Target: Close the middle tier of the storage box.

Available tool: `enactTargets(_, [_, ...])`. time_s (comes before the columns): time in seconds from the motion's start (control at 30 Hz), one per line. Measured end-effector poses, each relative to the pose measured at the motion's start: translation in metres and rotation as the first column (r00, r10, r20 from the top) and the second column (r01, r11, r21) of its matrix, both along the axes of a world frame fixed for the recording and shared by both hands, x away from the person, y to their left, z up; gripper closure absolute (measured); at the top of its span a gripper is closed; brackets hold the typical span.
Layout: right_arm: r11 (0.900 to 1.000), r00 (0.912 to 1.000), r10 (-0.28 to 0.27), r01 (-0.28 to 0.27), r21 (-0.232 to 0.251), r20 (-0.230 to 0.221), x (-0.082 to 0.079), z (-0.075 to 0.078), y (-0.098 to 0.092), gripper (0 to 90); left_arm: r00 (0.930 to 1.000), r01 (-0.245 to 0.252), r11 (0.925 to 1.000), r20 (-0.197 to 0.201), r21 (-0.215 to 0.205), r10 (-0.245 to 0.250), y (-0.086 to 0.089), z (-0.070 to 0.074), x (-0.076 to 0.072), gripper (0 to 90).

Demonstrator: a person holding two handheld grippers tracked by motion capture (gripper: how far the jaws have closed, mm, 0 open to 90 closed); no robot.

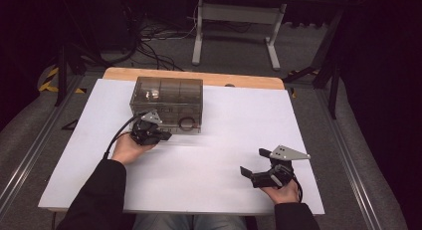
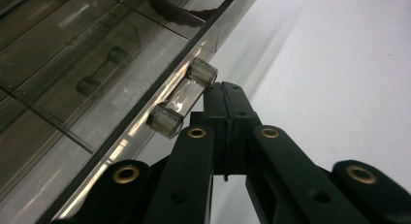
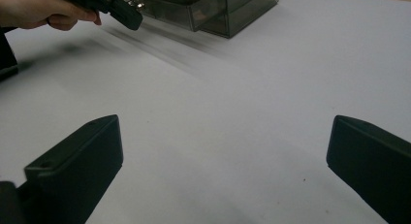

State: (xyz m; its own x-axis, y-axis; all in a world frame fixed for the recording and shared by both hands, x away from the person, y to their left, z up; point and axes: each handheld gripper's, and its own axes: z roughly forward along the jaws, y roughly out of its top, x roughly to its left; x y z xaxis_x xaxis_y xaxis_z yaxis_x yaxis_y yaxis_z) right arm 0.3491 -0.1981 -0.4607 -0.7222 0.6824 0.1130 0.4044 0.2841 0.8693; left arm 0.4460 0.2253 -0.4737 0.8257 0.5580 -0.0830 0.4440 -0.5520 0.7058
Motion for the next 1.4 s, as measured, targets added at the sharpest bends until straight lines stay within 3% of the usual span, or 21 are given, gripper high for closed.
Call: enactTargets(1.4, [1.000,1.0000,0.001,-0.001,0.000,0.000,0.000,0.000,0.000,0.2,0.9971,-0.074,0.9937,-0.024,-0.084,0.072,0.006,-0.005,0.014,89.6])
